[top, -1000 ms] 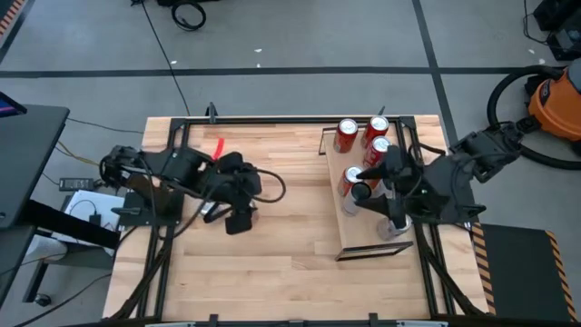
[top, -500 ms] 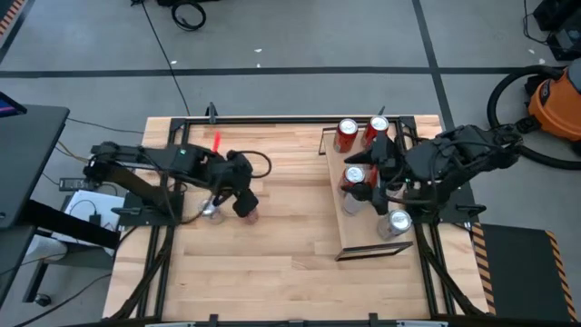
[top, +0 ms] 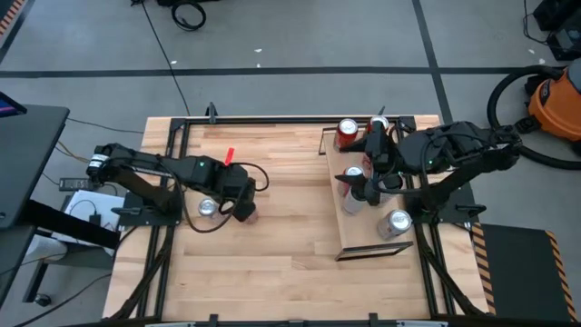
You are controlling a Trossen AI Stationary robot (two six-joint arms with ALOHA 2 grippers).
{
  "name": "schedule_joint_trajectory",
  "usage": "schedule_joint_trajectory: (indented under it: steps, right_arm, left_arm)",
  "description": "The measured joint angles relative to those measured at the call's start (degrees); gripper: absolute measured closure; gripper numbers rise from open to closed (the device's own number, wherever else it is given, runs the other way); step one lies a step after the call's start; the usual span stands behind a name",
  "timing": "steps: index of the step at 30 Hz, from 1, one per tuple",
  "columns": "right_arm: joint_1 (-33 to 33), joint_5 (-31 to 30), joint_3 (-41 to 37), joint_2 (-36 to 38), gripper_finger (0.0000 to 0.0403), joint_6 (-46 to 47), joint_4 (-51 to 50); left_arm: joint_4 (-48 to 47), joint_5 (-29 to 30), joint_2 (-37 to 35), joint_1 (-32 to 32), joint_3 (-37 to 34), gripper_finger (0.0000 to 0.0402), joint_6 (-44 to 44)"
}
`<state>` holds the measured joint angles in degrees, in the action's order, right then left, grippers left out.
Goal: Place canned beverage on shelf
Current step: Put the red white soda can on the shelf aligned with the other red white soda can
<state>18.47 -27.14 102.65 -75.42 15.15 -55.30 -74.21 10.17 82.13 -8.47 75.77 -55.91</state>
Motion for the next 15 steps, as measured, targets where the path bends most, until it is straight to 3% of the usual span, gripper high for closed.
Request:
schedule_joint_trajectory:
  steps: [7, 15]
  right_arm:
    - [-2.7, -0.1, 0.0, 0.0, 0.0055, -1.3, 1.0]
    - [-3.0, 0.2, 0.0, 0.0, 0.0055, -1.9, 3.2]
  left_arm:
    - [3.7, -3.4, 0.1, 0.7, -5.2, 0.0084, 1.9]
    - [4.2, -1.3, -0.1, 0.7, -8.6, 0.0084, 2.0]
